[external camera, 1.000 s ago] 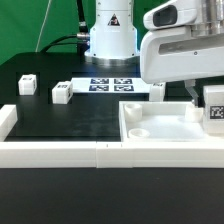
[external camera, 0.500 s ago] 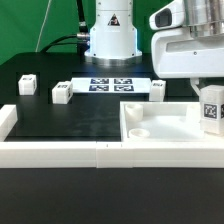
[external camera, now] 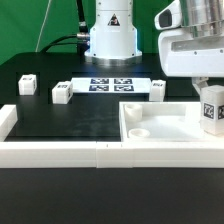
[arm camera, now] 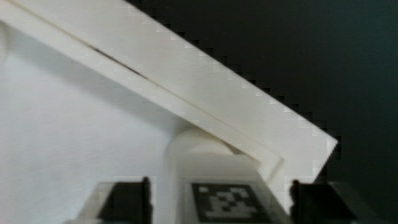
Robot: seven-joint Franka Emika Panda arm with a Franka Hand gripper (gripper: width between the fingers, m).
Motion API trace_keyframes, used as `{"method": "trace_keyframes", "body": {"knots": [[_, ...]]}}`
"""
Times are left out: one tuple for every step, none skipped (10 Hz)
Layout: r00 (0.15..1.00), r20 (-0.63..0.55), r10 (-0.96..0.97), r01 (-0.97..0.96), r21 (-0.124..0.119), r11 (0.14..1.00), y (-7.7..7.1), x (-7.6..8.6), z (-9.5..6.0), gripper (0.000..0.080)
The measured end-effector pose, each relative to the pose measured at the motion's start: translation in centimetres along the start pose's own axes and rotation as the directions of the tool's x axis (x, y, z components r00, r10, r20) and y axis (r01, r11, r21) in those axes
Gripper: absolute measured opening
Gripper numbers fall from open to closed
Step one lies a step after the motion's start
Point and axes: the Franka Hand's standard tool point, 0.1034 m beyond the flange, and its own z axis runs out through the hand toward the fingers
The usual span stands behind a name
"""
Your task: Assemble one leg
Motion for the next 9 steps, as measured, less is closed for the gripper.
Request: {"method": "trace_keyframes", "body": {"knots": [[0.995, -0.002, -0.103, 0.103, -0.001, 0.995, 0.3, 0.6, -0.1, 0.0548], [0.971, 0.011, -0.239, 0.239, -0.01, 0.971, 0.6, 0.7, -0.1, 0.0618], [0.924, 0.035, -0.38, 0.381, -0.029, 0.924, 0.5, 0.8, -0.3, 0.0644], [0.861, 0.048, -0.506, 0.508, -0.045, 0.86, 0.2, 1.0, -0.4, 0.0644], [0.812, 0.051, -0.582, 0.584, -0.063, 0.809, -0.2, 0.8, -0.4, 0.0648], [0.74, 0.068, -0.669, 0.673, -0.078, 0.736, -0.5, 0.4, -0.4, 0.0648], [0.697, 0.075, -0.713, 0.717, -0.082, 0.692, -0.8, 0.1, -0.3, 0.0649], [0.602, 0.073, -0.795, 0.798, -0.074, 0.598, -0.8, 0.2, -0.3, 0.0649], [0.526, 0.078, -0.847, 0.85, -0.067, 0.522, -0.6, 0.4, -0.2, 0.0649]]}}
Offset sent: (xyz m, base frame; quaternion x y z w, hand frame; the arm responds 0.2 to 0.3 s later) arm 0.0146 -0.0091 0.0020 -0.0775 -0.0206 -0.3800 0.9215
